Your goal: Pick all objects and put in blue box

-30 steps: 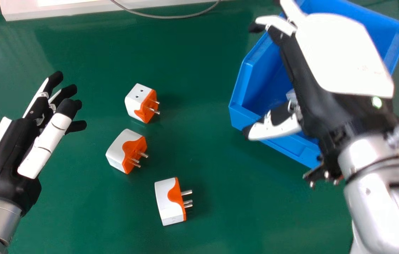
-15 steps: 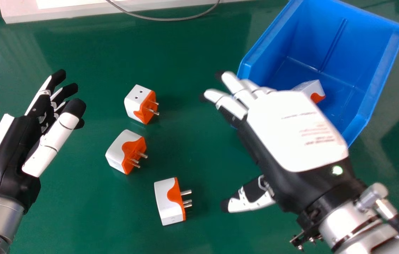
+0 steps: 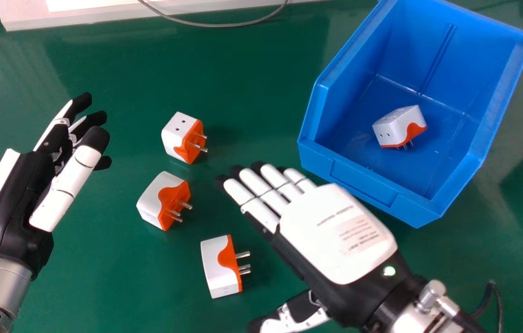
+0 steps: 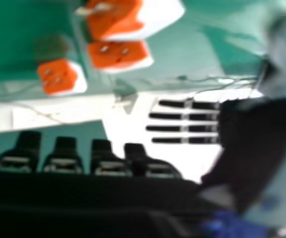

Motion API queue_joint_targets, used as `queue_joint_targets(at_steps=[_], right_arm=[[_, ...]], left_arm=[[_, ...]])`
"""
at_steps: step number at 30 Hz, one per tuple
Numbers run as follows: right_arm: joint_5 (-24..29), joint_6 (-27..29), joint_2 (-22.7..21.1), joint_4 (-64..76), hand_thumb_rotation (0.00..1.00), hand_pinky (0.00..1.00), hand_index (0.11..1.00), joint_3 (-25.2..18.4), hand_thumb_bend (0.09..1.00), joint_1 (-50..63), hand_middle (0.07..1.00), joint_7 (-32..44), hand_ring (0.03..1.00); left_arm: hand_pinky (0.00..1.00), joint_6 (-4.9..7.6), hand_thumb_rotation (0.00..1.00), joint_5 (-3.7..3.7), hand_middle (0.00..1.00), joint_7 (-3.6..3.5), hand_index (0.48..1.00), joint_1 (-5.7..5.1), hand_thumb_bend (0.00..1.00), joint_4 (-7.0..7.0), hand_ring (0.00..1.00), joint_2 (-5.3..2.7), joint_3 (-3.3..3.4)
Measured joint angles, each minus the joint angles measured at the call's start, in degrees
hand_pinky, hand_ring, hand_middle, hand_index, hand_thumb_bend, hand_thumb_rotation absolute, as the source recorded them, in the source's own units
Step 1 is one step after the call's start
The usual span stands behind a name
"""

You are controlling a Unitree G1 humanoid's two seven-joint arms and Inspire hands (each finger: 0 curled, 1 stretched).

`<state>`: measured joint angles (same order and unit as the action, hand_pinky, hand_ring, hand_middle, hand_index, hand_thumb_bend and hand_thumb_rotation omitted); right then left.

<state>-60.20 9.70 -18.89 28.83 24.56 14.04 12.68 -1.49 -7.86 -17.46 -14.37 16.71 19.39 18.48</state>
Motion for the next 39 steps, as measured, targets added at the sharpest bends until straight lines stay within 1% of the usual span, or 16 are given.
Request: queue_joint_targets(at_steps=[7,14,16,18,19,21,24,26,30,36,37,39], right_arm=[[-0.27,-1.6,3.26,-4.99,0.75,1.0,1.0,2.45,0.567,-0.52,1.0,-1.41,1.0],[-1.45,-4.28,5.02,-8.76,0.74,0.99,1.0,3.75,0.564,-1.73,1.0,-3.28,1.0],[-1.47,-4.94,5.53,-9.88,0.74,0.99,1.0,4.1,0.564,-2.19,1.0,-4.42,1.0],[-1.47,-5.72,5.98,-11.1,0.72,0.98,1.0,4.38,0.563,-2.37,1.0,-5.15,1.0],[-1.47,-6.03,6.02,-11.5,0.71,0.98,1.0,4.49,0.563,-2.41,1.0,-5.4,1.0],[-1.53,-6.91,6.43,-13.06,0.69,0.96,1.0,4.62,0.563,-2.81,1.0,-6.46,1.0],[-1.55,-7.99,6.97,-15.1,0.67,0.95,1.0,5.17,0.563,-3.68,1.0,-7.61,1.0],[-1.54,-8.34,7.22,-16.58,0.66,0.95,1.0,5.81,0.562,-4.6,1.0,-7.92,1.0],[-1.54,-8.66,7.34,-19.5,0.63,0.94,1.0,6.97,0.551,-6.69,1.0,-8.56,1.0],[-1.24,-8.47,6.37,-23.99,0.59,0.92,0.998,8.05,0.536,-11.92,1.0,-8.34,1.0],[-1.11,-8.47,6.19,-24.55,0.56,0.91,0.995,8.2,0.531,-12.71,1.0,-7.83,1.0],[-0.91,-8.47,5.94,-25.57,0.54,0.91,0.993,8.58,0.528,-13.9,1.0,-7.07,1.0]], left_arm=[[0.78,0.03,0.82,-0.03,0.91,-0.07,0.942,0.01,0.74,-0.17,0.87,0.04,0.03],[0.78,0.04,0.82,-0.15,0.9,-0.14,0.942,0.02,0.73,-0.2,0.87,0.06,0.14],[0.78,0.07,0.82,-0.24,0.9,-0.21,0.941,0.04,0.72,-0.48,0.87,0.1,0.29],[0.78,0.08,0.82,-0.41,0.9,-0.41,0.94,0.04,0.72,-0.78,0.87,0.13,0.43],[0.78,0.08,0.82,-0.64,0.9,-0.58,0.94,0.04,0.71,-0.92,0.87,0.16,0.49],[0.78,0.08,0.82,-0.86,0.9,-0.79,0.938,0.14,0.71,-1.19,0.87,0.17,0.54],[0.78,0.07,0.82,-1.14,0.9,-0.92,0.934,0.24,0.7,-1.32,0.87,0.18,0.59],[0.78,0.06,0.82,-1.18,0.9,-1.05,0.933,0.41,0.7,-1.4,0.87,0.22,0.62],[0.78,0.02,0.82,-1.24,0.9,-1.09,0.933,0.66,0.69,-1.47,0.87,0.25,0.87],[0.78,-0.09,0.81,-1.29,0.9,-1.16,0.933,0.96,0.68,-1.55,0.87,0.26,0.92],[0.79,-0.11,0.81,-1.3,0.9,-1.17,0.934,0.96,0.68,-1.54,0.87,0.26,0.93],[0.79,-0.26,0.81,-1.3,0.9,-1.17,0.934,0.97,0.68,-1.52,0.87,0.26,0.92]])
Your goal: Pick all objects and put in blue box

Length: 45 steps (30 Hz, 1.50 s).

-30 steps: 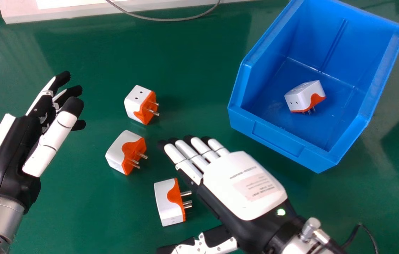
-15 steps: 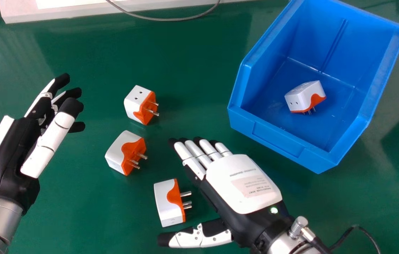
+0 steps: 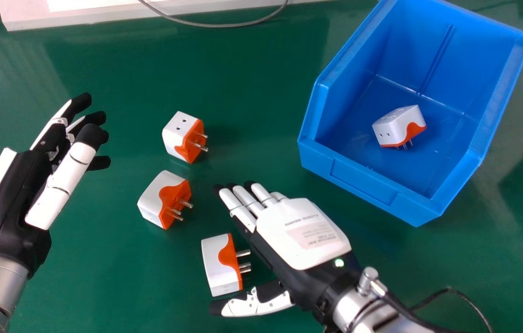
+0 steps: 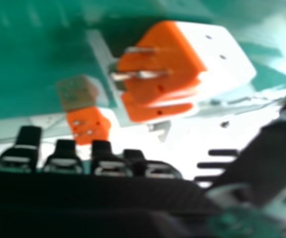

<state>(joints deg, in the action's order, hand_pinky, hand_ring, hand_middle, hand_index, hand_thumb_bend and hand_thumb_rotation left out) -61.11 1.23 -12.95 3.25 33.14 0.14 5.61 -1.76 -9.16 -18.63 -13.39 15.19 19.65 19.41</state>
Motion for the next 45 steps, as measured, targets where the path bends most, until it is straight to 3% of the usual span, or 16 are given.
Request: queue_joint_targets(at_steps=[10,15,34,45], right_arm=[[0.19,-0.04,-0.34,-5.14,0.44,0.9,0.974,1.52,0.536,-5.29,1.0,2.89,1.0],[0.19,-0.06,-0.41,-7.94,0.44,0.88,0.965,2.28,0.536,-7.56,1.0,3.42,0.991],[0.07,-3.58,1.69,-12.27,0.42,0.87,0.94,4.63,0.529,-11.7,0.991,2.75,0.974],[-0.35,-5.97,2.1,-11.16,0.44,0.84,0.925,6.35,0.503,-12.18,0.977,3.75,0.955]], left_arm=[[0.79,-0.37,0.82,0.02,0.91,0.0,0.942,0.18,0.7,0.46,0.87,0.0,-0.09],[0.79,-0.94,0.82,0.03,0.91,0.02,0.942,0.21,0.7,1.51,0.87,0.0,-0.16],[0.79,-1.73,0.83,0.07,0.91,0.03,0.94,0.22,0.72,1.95,0.87,0.02,-0.22],[0.8,-2.78,0.83,0.06,0.91,0.04,0.941,0.24,0.72,2.44,0.88,0.06,-0.22]])
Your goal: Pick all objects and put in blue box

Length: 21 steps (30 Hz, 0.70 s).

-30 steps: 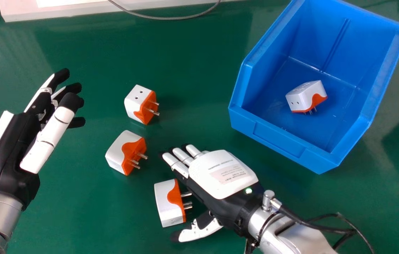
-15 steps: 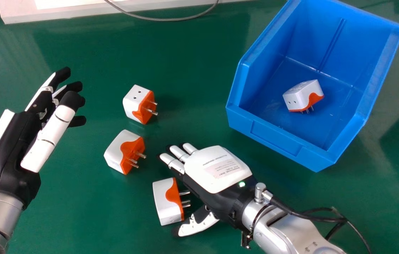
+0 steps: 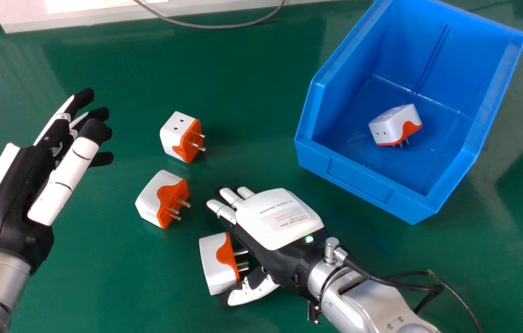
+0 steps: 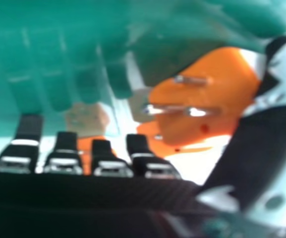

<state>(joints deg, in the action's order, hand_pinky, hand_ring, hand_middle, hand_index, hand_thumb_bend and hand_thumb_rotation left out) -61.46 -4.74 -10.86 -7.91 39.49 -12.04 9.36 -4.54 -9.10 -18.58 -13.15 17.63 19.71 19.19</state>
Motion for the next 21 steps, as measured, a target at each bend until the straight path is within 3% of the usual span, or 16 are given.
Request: queue_joint_targets(at_steps=[13,21], right_arm=[[0.33,0.25,-1.36,2.53,0.49,0.78,0.892,0.72,0.483,-0.02,0.936,3.01,0.903],[0.48,-3.43,-1.02,7.96,0.56,0.77,0.873,0.64,0.413,-0.13,0.924,10.76,0.892]], left_arm=[[0.79,-0.28,0.83,0.0,0.91,0.0,0.94,0.54,0.72,0.44,0.88,0.0,0.0],[0.8,-0.28,0.83,-0.01,0.91,-0.12,0.939,1.19,0.73,0.39,0.88,0.19,0.02]])
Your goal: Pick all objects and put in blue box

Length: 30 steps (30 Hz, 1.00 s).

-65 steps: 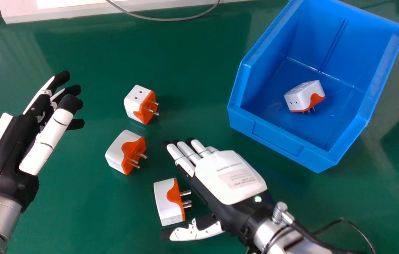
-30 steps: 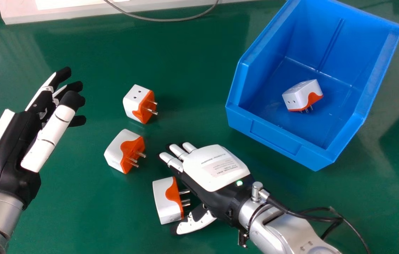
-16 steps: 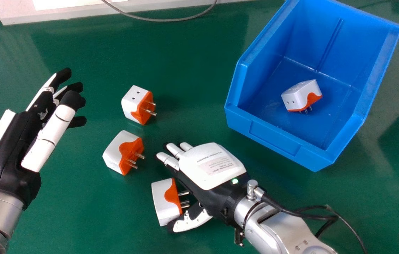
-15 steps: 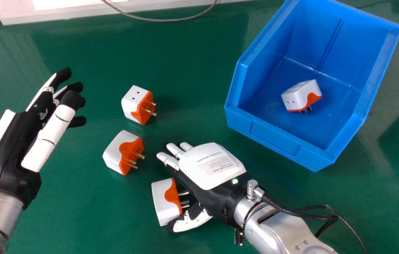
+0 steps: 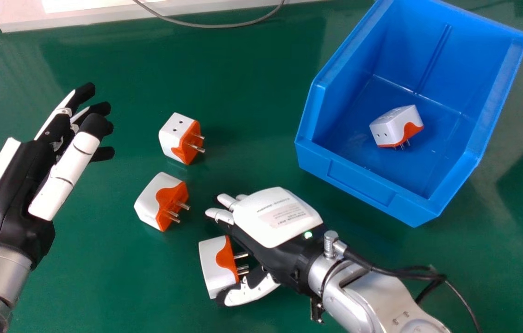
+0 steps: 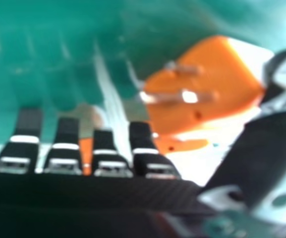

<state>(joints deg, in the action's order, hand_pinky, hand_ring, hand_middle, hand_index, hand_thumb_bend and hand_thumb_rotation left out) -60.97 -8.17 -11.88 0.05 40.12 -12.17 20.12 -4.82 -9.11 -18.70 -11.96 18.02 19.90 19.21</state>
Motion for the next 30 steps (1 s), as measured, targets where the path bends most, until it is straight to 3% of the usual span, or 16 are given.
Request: queue_joint_targets(at_steps=[7,16,23,26,27,28,29,30], right_arm=[[-0.06,-0.53,-0.09,1.74,0.62,0.8,0.875,0.16,0.372,0.77,0.928,2.05,0.897],[-0.06,-0.73,0.13,1.74,0.63,0.81,0.869,0.2,0.363,1.3,0.922,1.91,0.894],[0.52,0.38,0.33,0.05,0.6,0.73,0.816,0.14,0.357,1.33,0.863,-1.24,0.832],[0.53,1.3,0.65,-1.39,0.57,0.7,0.788,0.15,0.361,1.03,0.831,-4.3,0.803],[0.53,1.78,0.67,-1.96,0.49,0.64,0.729,0.23,0.387,0.99,0.769,-5.58,0.733],[0.55,2.52,0.63,-2.6,0.49,0.64,0.729,0.25,0.387,1.0,0.769,-7.17,0.733],[0.75,3.17,0.64,-3.11,0.39,0.58,0.685,0.25,0.409,1.0,0.712,-8.38,0.674],[1.15,4.02,0.65,-3.69,0.39,0.58,0.685,0.21,0.409,0.99,0.712,-9.59,0.674]], left_arm=[[0.8,0.02,0.83,0.0,0.91,-0.08,0.939,0.02,0.74,-0.22,0.88,0.32,0.0],[0.79,-0.01,0.83,0.0,0.91,-0.06,0.936,0.09,0.74,-0.22,0.88,0.8,-0.01],[0.79,-0.43,0.84,0.0,0.91,-0.04,0.937,0.12,0.74,0.02,0.88,0.97,-0.02],[0.79,-0.6,0.84,0.0,0.91,-0.04,0.937,0.12,0.74,0.4,0.88,0.97,-0.05],[0.79,-0.67,0.84,0.0,0.91,-0.04,0.937,0.12,0.74,0.59,0.88,0.97,-0.05],[0.79,-0.71,0.84,0.0,0.91,-0.02,0.937,0.12,0.74,0.7,0.88,0.97,-0.04],[0.79,-0.73,0.84,0.0,0.91,-0.02,0.936,0.12,0.73,0.71,0.88,0.97,-0.03],[0.79,-0.74,0.84,0.0,0.91,-0.02,0.936,0.12,0.73,0.72,0.88,0.97,-0.04]])
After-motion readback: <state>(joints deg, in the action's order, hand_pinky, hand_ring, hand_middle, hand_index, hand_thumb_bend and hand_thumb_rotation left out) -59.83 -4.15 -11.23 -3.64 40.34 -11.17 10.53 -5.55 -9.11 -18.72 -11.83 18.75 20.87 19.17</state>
